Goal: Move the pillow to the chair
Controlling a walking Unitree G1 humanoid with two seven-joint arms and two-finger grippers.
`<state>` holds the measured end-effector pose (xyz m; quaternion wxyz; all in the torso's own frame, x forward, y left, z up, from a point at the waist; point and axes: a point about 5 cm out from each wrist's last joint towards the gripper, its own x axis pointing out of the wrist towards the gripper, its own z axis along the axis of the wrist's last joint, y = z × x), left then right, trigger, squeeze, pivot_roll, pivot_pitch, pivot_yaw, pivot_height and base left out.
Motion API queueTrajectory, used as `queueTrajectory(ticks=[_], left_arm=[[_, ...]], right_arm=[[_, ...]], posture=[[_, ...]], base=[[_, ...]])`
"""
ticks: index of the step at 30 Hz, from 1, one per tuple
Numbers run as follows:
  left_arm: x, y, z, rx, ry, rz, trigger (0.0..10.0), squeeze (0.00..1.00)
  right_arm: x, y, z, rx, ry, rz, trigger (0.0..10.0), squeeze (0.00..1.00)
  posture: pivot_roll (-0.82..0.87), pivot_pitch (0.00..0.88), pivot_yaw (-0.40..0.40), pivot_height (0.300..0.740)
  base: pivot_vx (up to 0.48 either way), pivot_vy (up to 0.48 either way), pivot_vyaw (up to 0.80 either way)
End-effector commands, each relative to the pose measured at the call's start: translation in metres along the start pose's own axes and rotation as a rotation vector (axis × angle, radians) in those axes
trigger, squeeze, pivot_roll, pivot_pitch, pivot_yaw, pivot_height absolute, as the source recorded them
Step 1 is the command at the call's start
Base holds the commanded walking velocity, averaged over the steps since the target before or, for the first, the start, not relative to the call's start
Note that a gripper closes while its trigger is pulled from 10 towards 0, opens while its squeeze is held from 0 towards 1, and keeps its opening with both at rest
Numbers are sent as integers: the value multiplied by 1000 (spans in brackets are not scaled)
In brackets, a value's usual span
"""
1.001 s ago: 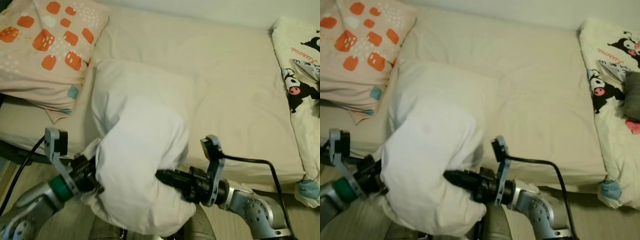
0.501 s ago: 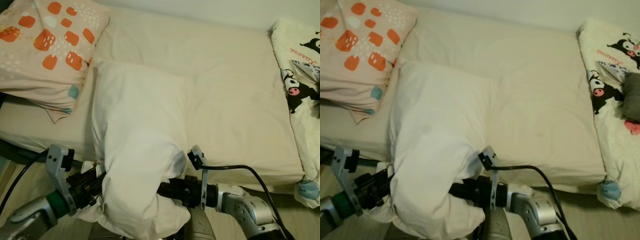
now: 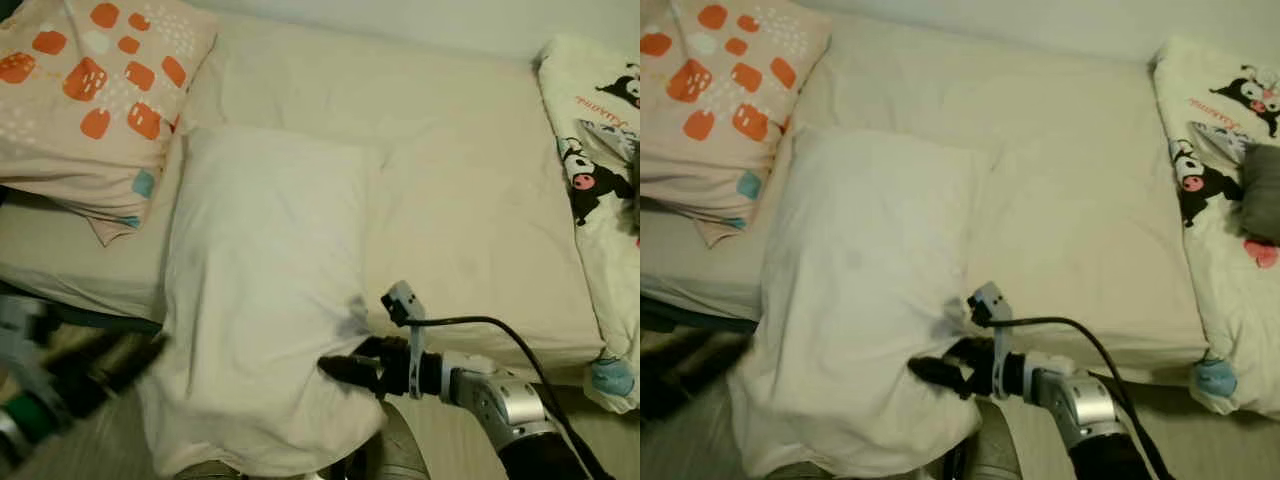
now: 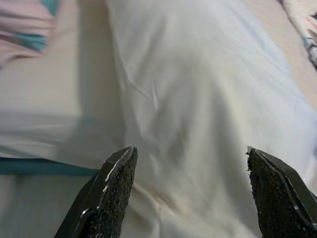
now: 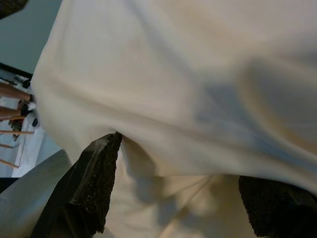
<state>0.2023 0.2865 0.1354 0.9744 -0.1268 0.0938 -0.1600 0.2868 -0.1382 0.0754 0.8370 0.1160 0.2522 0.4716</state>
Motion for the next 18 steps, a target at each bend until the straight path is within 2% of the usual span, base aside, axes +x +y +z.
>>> queueTrajectory(ticks=[1,2,3,4,5,6,7,8,9,10,12,15,16,17,18], left_arm=[[-6,11,-2,-17,-23,88,10000,1000],[-8,17,3,-17,-64,141,10000,1000],[-11,23,9,-23,-118,185,10000,1000],[-11,23,9,-23,-118,185,10000,1000],[-14,30,15,-39,-179,229,10000,1000],[-14,30,15,-39,-179,229,10000,1000],[-16,34,20,-50,-228,265,10000,1000],[-16,34,20,-50,-228,265,10000,1000],[-20,47,26,-48,-297,381,10000,1000],[-26,64,29,-40,-358,533,10000,1000],[-27,69,28,-35,-365,571,10000,1000],[-21,72,16,-43,-317,574,10000,1000],[-16,71,7,-54,-283,552,10000,1000],[-16,71,7,-54,-283,552,10000,1000],[-9,69,-2,-68,-251,531,10000,1000]], right_arm=[[-5,-7,5,-25,-28,-56,10000,1000],[-6,-11,10,-39,-45,-88,10000,1000],[-8,-15,14,-36,-63,-114,10000,882],[-8,-15,14,-36,-63,-114,10000,882],[-10,-19,19,-36,-90,-141,10000,412],[-10,-19,19,-36,-90,-141,10000,412],[-10,-23,22,-34,-109,-169,10000,169],[-10,-23,22,-34,-109,-169,10000,169],[-8,-27,24,-36,-136,-224,10000,0],[-2,-32,27,-34,-181,-307,10000,0],[0,-32,28,-29,-200,-333,10000,0],[5,-31,30,10,-253,-336,10000,0],[7,-28,32,34,-276,-301,10000,992],[7,-28,32,34,-276,-301,10000,992],[9,-23,33,62,-296,-242,10000,1000]], posture=[[148,165,-37,634],[148,161,-38,634],[148,161,-38,634],[148,161,-38,634],[146,155,-40,634],[146,155,-40,634],[146,155,-40,634],[146,155,-40,634],[139,149,-39,634],[138,147,-42,634],[138,147,-42,634],[144,149,-48,634],[141,152,-50,634],[141,152,-50,634],[141,151,-52,634]], base=[[0,0,0],[0,0,0],[0,0,0],[0,0,0],[0,0,0],[0,0,0],[0,0,0],[0,0,0],[0,0,0],[0,0,0],[0,0,0],[0,0,0],[0,0,0],[0,0,0],[0,0,0]])
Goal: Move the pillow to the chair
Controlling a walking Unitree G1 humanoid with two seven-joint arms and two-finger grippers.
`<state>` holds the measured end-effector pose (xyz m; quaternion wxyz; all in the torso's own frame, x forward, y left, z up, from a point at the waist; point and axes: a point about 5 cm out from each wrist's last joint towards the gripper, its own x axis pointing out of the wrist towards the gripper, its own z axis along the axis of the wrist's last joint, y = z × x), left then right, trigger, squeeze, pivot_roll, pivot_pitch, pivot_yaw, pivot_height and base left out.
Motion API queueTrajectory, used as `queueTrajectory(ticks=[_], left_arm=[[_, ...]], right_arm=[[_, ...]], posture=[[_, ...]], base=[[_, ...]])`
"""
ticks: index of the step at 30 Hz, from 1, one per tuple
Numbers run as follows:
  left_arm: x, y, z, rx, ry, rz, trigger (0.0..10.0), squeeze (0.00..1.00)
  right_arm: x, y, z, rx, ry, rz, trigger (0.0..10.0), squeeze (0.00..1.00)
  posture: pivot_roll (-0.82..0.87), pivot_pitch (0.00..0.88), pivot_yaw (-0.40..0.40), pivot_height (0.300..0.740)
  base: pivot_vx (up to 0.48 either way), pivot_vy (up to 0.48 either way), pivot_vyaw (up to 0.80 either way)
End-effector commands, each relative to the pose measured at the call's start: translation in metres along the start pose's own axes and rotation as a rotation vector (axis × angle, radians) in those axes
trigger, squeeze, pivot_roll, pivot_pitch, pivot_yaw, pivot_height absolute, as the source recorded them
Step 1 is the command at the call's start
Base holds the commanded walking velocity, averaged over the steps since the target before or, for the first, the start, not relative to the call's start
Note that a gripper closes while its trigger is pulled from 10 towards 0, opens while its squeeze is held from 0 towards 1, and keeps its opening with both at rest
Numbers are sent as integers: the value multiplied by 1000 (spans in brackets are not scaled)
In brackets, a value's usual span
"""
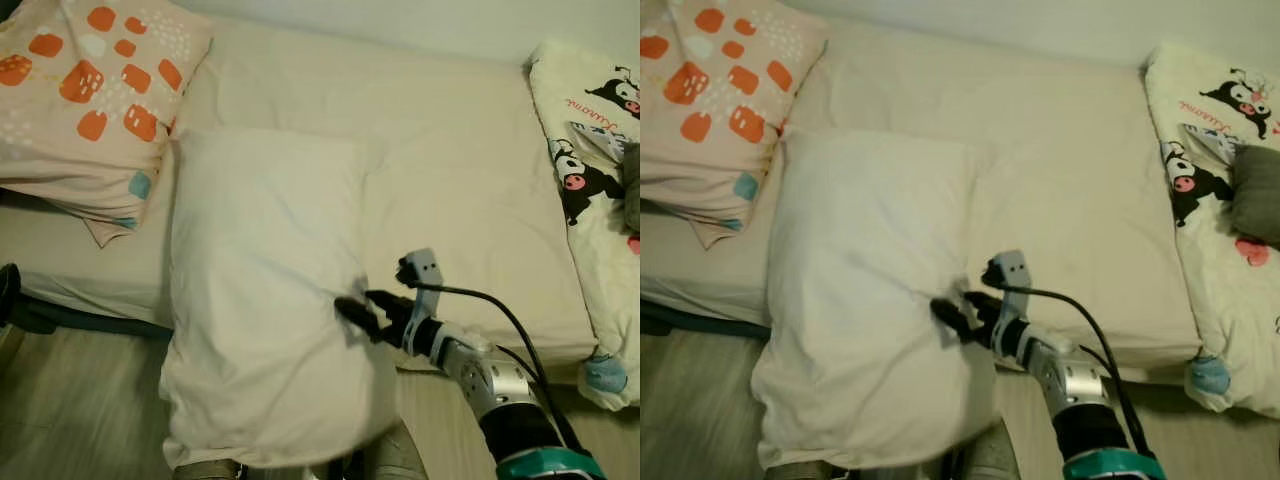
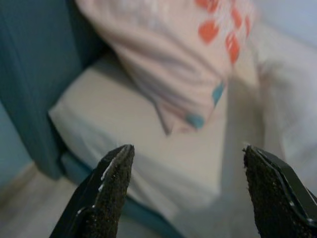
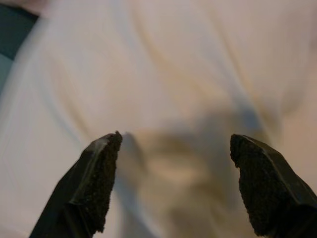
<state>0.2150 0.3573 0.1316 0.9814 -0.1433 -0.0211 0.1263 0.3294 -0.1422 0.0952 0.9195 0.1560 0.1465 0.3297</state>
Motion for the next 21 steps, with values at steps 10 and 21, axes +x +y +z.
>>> queueTrajectory(ticks=[10,21], left_arm=[[13,-27,-64,-68,172,-77,10000,1000],[46,-70,-91,-105,265,-241,10000,1000]], right_arm=[[-16,-15,11,-60,14,36,10000,1000],[17,-10,-16,51,-100,-240,10000,0]], posture=[[104,173,-53,634],[74,216,-61,634]], base=[[0,0,0],[0,0,0]])
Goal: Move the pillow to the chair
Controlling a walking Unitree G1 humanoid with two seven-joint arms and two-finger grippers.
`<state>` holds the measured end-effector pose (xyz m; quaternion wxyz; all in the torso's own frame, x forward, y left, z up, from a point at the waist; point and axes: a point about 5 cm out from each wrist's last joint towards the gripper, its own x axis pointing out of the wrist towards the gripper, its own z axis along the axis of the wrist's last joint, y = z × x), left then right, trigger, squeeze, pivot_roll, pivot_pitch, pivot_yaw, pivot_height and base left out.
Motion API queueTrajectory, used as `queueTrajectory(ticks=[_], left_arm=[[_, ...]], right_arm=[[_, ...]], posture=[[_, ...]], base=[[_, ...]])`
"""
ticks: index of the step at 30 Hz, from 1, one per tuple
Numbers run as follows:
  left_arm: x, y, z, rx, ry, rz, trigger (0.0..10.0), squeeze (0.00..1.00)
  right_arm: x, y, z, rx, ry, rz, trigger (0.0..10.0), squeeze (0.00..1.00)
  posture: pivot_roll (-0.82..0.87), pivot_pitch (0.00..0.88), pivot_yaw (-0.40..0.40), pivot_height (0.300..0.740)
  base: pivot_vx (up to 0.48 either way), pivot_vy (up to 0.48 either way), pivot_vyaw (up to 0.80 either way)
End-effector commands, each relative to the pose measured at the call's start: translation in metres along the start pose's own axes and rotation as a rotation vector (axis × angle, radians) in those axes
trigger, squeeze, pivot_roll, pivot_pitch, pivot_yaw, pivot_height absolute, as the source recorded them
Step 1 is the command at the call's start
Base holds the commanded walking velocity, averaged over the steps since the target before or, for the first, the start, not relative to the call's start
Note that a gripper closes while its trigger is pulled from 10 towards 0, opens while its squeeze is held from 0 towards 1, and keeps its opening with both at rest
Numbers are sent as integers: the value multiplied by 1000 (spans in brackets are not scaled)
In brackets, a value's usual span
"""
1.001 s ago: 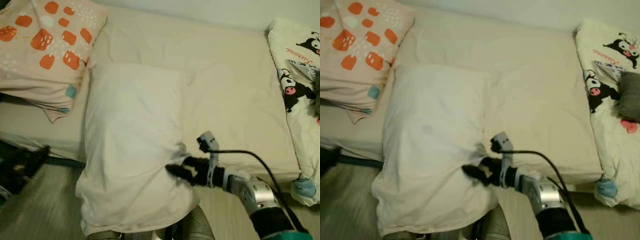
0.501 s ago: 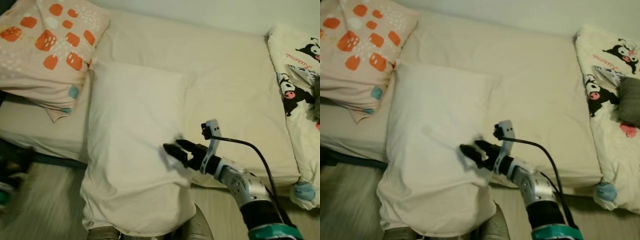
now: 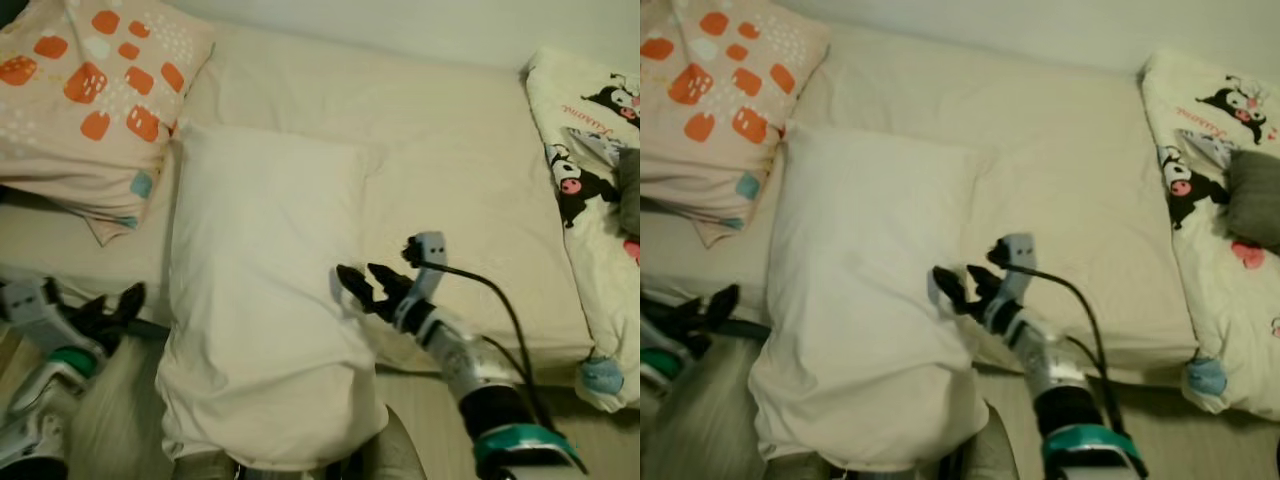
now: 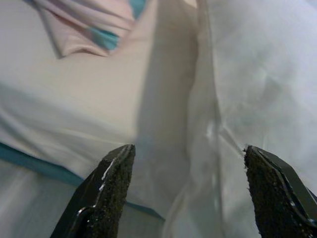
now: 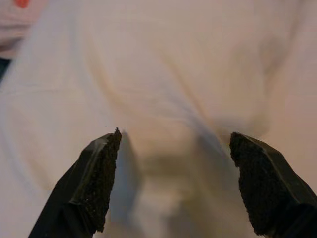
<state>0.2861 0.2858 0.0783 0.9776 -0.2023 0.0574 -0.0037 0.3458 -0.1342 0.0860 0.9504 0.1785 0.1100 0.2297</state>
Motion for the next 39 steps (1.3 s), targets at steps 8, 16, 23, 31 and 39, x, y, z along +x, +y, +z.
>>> queueTrajectory(ticks=[8,16,23,31,39], left_arm=[[19,-38,-39,-46,178,-197,10000,1000],[23,-40,-55,-15,222,-144,10000,1000],[23,-27,-55,-20,205,-41,10000,1000],[24,-25,-51,-182,156,-51,10000,0],[22,-21,-53,-211,149,-27,10000,0]], right_arm=[[3,7,-40,116,21,-185,10000,0],[2,7,-52,241,0,-284,10000,0],[11,33,-65,427,33,-138,10000,0],[13,71,-74,481,127,238,10000,0],[11,78,-73,490,144,336,10000,0]], posture=[[65,243,-64,634],[52,251,-48,634],[44,249,-44,634],[37,251,-48,634],[30,252,-49,634]], base=[[0,0,0],[0,0,0],[0,0,0],[0,0,0],[0,0,0]])
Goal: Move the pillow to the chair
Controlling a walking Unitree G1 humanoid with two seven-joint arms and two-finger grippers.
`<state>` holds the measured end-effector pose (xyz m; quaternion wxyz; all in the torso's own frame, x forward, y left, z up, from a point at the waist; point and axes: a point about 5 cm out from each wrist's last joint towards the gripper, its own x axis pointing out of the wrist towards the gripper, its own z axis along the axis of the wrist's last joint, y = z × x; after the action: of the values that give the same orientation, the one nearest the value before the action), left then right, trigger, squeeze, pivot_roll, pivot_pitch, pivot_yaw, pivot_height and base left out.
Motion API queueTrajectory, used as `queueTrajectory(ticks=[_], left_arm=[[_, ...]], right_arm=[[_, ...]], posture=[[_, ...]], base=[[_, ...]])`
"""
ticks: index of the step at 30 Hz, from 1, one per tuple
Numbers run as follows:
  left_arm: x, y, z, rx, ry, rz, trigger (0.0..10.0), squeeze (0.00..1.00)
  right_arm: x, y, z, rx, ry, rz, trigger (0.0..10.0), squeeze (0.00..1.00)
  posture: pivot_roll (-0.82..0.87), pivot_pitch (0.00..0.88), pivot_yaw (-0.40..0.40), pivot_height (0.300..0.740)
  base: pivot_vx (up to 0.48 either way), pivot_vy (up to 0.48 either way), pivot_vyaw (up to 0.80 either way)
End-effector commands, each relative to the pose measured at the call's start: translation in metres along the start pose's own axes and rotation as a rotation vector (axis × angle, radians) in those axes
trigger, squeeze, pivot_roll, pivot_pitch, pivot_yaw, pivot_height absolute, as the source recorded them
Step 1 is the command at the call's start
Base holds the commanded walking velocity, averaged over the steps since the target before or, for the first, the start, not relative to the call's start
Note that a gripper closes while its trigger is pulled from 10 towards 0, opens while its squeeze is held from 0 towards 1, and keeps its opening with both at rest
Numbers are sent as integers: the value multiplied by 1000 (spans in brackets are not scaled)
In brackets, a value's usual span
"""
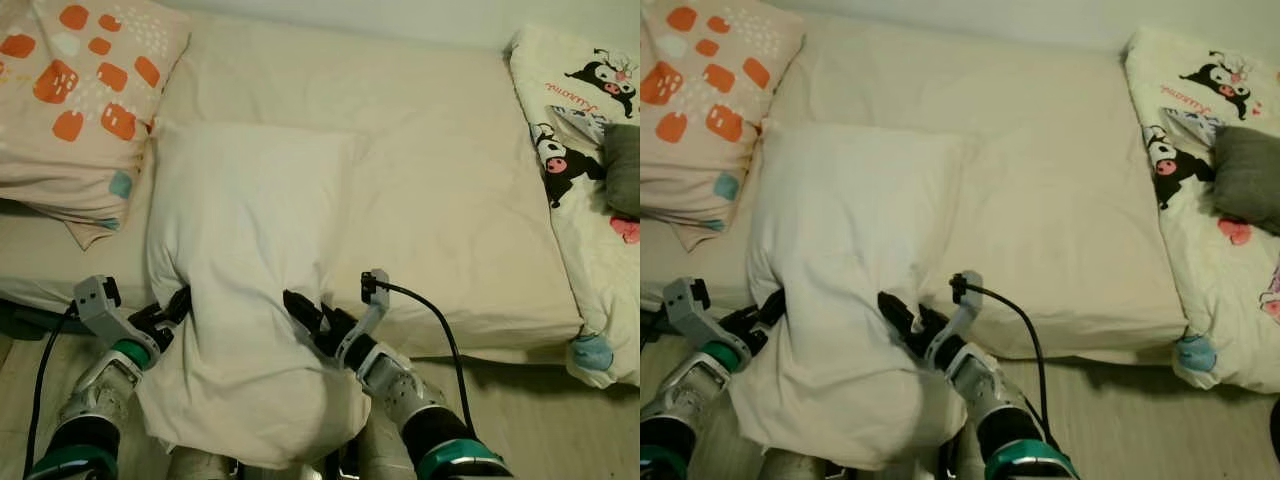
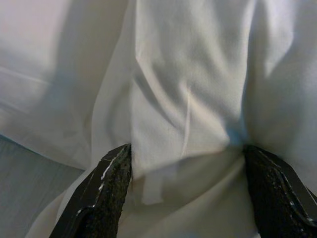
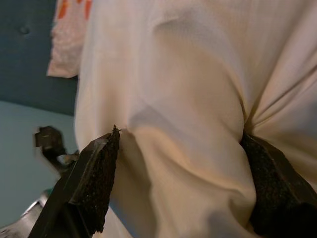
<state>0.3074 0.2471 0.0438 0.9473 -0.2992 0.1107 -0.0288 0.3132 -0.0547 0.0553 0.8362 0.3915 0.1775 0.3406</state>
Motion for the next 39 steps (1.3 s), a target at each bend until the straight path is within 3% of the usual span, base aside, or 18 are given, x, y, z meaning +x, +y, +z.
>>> queueTrajectory(ticks=[1,9,10,11,12,13,14,15,16,17,18,28,39], left_arm=[[-3,4,-10,-20,27,17,10000,0],[5,-15,-15,-94,58,-125,10000,0],[5,-19,-20,-92,85,-154,8118,0],[5,-20,-22,-87,91,-156,4667,0],[5,-20,-22,-87,91,-156,4667,0],[5,-20,-23,-87,92,-157,3216,0],[4,-20,-25,-82,95,-158,0,0],[4,-20,-25,-82,95,-158,0,0],[3,-20,-26,-80,99,-163,0,0],[3,-20,-26,-80,99,-163,0,0],[3,-20,-27,-82,98,-166,0,0],[3,-28,-34,-111,121,-241,0,0],[3,-41,-31,-91,74,-316,0,0]], right_arm=[[1,6,-16,39,61,60,10000,0],[1,19,-22,33,149,189,10000,0],[1,23,-24,35,170,225,10000,0],[1,24,-24,36,175,233,10000,0],[1,24,-24,36,175,233,10000,0],[1,25,-24,36,177,239,10000,0],[2,26,-24,35,179,245,7255,0],[2,26,-24,35,179,245,7255,0],[2,27,-24,36,182,253,6118,0],[2,27,-24,36,182,253,6118,0],[2,27,-24,35,184,256,0,0],[-1,34,-27,34,228,306,0,0],[3,45,-16,-11,184,344,0,0]], posture=[[30,252,-49,634],[28,242,-49,634],[28,242,-49,634],[25,238,-49,634],[25,238,-49,634],[25,238,-49,634],[25,238,-49,634],[25,238,-49,634],[26,234,-50,634],[26,234,-50,634],[29,231,-52,634],[34,217,-51,634],[61,179,-41,634]], base=[[0,0,0],[0,0,0],[0,0,0],[0,0,0],[0,0,0],[0,0,0],[0,0,0],[0,0,0],[0,0,0],[0,0,0],[0,0,0],[0,0,0],[0,0,0]])
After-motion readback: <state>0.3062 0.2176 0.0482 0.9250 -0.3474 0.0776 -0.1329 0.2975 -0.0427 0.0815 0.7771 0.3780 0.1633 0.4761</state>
